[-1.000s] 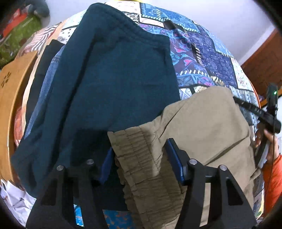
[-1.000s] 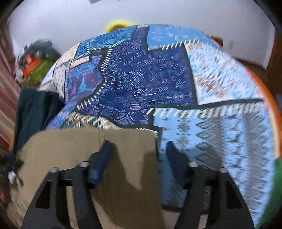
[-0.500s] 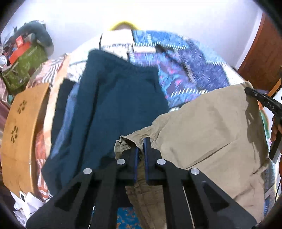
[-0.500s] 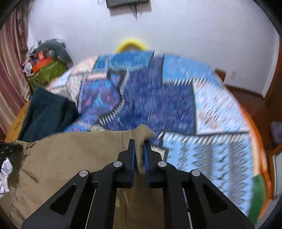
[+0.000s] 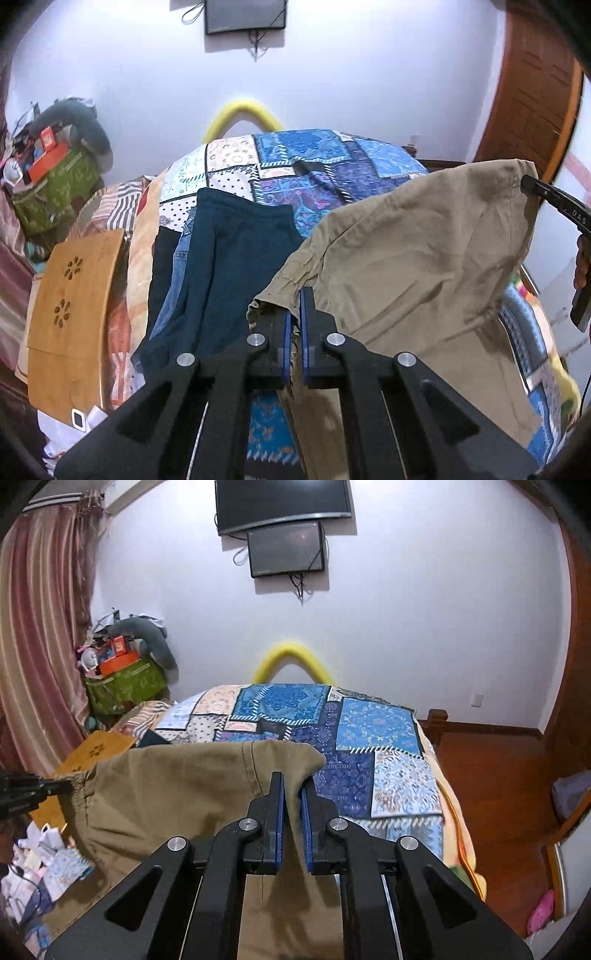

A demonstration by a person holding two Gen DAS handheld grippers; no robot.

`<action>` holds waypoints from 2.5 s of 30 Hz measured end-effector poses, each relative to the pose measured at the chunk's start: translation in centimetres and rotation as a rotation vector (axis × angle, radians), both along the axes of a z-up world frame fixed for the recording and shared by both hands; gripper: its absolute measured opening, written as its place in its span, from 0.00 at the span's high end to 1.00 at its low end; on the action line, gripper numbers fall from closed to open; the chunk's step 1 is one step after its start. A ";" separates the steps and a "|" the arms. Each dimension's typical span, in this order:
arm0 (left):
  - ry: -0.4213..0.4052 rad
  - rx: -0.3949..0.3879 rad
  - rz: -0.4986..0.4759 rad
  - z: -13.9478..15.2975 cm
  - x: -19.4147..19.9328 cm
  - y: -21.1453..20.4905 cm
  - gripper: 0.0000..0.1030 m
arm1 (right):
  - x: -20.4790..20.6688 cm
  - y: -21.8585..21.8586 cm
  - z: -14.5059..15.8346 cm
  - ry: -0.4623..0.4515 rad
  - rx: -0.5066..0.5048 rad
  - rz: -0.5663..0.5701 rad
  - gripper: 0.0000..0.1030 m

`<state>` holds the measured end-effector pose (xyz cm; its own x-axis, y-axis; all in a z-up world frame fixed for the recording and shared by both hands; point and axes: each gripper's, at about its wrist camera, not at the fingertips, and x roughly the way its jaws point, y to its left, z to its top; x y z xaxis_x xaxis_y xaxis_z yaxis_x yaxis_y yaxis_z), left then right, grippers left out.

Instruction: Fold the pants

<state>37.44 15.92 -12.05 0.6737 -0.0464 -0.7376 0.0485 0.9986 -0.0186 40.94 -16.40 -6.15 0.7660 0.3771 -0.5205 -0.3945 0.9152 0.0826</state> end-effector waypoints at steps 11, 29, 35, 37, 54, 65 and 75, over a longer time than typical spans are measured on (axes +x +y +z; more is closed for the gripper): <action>-0.025 0.002 -0.081 -0.4 -7.8 -2.0 0.97 | -9.7 -4.1 -2.2 0.051 0.035 0.010 0.93; 0.137 0.054 -0.072 -7.4 -17.4 -3.5 0.94 | -19.4 -5.6 -11.7 0.245 -0.034 -0.004 0.92; 0.135 0.070 -0.043 -7.6 -20.0 -2.8 0.93 | -21.3 -6.6 -14.2 0.337 -0.022 -0.030 0.91; 0.119 0.071 -0.027 -7.0 -20.6 -2.5 0.91 | -22.1 -7.3 -14.1 0.342 -0.006 -0.050 0.91; 0.067 0.253 -0.215 -5.5 -18.6 -10.5 0.12 | -23.4 -2.7 -9.1 0.180 -0.067 0.055 0.32; 0.102 0.296 -0.295 -6.9 -15.6 -13.7 0.12 | -21.9 3.6 -11.3 0.228 -0.113 0.217 0.32; 0.142 0.083 -0.290 -5.6 -14.1 -12.2 0.20 | -20.0 6.8 -11.7 0.159 -0.153 0.262 0.73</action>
<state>23.33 3.69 -17.63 0.5318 -0.1571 -0.8322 0.3338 0.9420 0.0355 20.98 -9.59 -17.88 0.5583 0.4582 -0.6916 -0.6107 0.7913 0.0313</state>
